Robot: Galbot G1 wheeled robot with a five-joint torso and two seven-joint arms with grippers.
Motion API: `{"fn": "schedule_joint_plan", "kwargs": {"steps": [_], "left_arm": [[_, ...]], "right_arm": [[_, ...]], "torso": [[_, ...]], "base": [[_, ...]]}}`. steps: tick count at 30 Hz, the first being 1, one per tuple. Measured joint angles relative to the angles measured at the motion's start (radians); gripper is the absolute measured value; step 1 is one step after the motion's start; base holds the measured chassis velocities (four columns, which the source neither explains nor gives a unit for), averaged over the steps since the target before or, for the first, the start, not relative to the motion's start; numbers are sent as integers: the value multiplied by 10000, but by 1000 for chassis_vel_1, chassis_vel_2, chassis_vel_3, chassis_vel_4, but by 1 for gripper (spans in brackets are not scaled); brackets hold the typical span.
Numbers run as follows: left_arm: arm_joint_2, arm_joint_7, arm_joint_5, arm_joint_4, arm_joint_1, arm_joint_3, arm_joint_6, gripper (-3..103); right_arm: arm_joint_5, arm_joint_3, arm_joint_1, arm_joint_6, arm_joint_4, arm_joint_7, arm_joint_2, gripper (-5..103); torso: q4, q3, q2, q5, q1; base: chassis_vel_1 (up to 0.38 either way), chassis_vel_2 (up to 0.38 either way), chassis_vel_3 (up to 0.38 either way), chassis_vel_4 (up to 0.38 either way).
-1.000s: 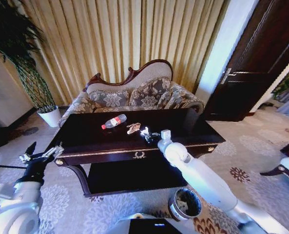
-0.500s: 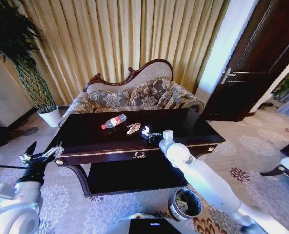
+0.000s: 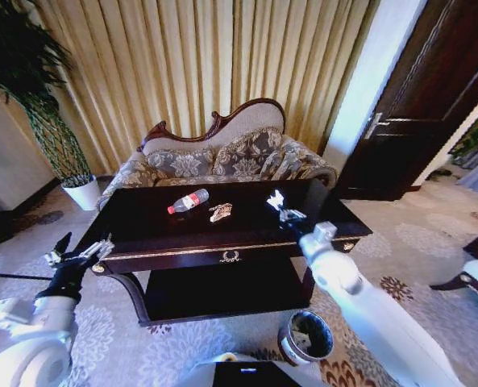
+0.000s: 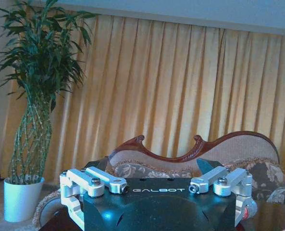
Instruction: Move to the front of the table and place the trash on the table into the trash bin.
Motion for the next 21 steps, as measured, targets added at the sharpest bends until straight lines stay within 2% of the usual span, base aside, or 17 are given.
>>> {"fn": "schedule_joint_plan", "kwargs": {"steps": [5,12,21], "left_arm": [[153,-51,-115,0,-74,-65,238,100],[360,-38,-261,0,-46,-206,257,100],[370,-1,-58,0,-46,-300,283,100]], "right_arm": [[-13,829,-1224,31,798,-79,69,0],[-172,2230,-3178,-6,1915,-176,443,0],[-915,2577,-4251,-19,2731,-194,1143,0]], "torso": [[-1,0,1,-2,0],[-3,0,0,-4,0],[1,0,0,-4,0]], "base": [[0,0,0,0],[0,0,0,0],[18,-10,-11,8]]}}
